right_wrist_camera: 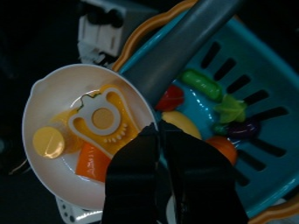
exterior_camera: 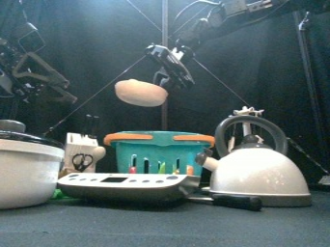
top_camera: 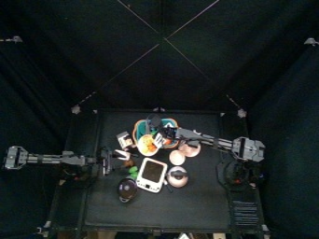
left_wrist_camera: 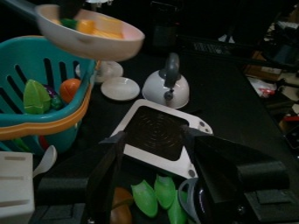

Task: Empty pan contents into basket

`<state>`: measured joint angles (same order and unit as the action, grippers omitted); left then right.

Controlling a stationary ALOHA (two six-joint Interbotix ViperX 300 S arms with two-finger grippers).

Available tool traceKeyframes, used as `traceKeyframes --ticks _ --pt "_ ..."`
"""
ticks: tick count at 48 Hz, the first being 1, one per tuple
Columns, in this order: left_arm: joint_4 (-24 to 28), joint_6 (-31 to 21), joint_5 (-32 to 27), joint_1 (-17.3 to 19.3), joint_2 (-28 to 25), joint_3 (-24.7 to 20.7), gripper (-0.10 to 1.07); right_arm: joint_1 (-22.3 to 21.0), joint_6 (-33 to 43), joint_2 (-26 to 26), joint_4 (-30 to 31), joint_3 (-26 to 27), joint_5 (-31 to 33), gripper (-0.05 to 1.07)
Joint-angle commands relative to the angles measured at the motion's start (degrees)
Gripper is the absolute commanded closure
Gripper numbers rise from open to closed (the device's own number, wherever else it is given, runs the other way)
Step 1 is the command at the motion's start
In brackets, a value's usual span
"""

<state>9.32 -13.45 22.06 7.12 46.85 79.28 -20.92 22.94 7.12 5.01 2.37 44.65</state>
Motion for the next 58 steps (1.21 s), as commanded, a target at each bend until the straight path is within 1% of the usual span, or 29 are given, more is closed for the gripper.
traceKeyframes --ticks 1,5,9,14,17,25,31,37,45,50,58 --pt "0.09 0.09 0.18 0.0 -0.18 -0.79 0.08 -2.64 -0.26 0.88 0.53 4.04 0.0 0.77" --pt "0.09 0.09 0.18 0.0 -0.18 -0.7 0.08 -3.08 -0.7 3.25 3.34 5.45 -0.18 0.77" --pt "0.09 0.09 0.18 0.0 -0.18 -0.7 0.08 -3.08 -0.44 5.8 9.67 6.59 -0.7 0.77" --pt "0.09 0.09 0.18 -0.09 -0.18 -0.7 0.08 -3.08 0.44 7.56 17.14 7.56 -0.79 0.77" --pt "0.09 0.09 0.18 -0.09 -0.18 -0.62 0.08 -2.99 0.62 8.0 20.48 7.91 -0.79 0.77" --pt "0.0 0.0 -0.18 -0.26 -0.18 -0.53 0.08 -1.32 0.44 7.82 23.12 7.29 -0.53 0.77" --pt "-0.09 0.0 -0.26 -0.35 -0.18 -0.53 0.08 1.32 0.7 7.82 29.79 6.15 0.0 0.76" --pt "-0.09 0.0 -0.26 -0.35 -0.18 -0.53 0.08 3.96 3.08 7.91 38.85 5.36 2.9 0.76" --pt "-0.18 0.0 -0.26 -0.35 -0.18 -0.53 0.08 6.77 6.94 7.82 48.87 4.13 7.82 0.76" --pt "-0.09 0.0 -0.35 -0.35 -0.18 -0.53 0.08 8.0 8.88 8.0 52.82 3.43 10.99 0.76" --pt "-0.09 0.0 -0.35 -0.35 -0.18 -0.53 0.08 9.23 9.14 8.7 56.87 3.08 15.64 0.76"
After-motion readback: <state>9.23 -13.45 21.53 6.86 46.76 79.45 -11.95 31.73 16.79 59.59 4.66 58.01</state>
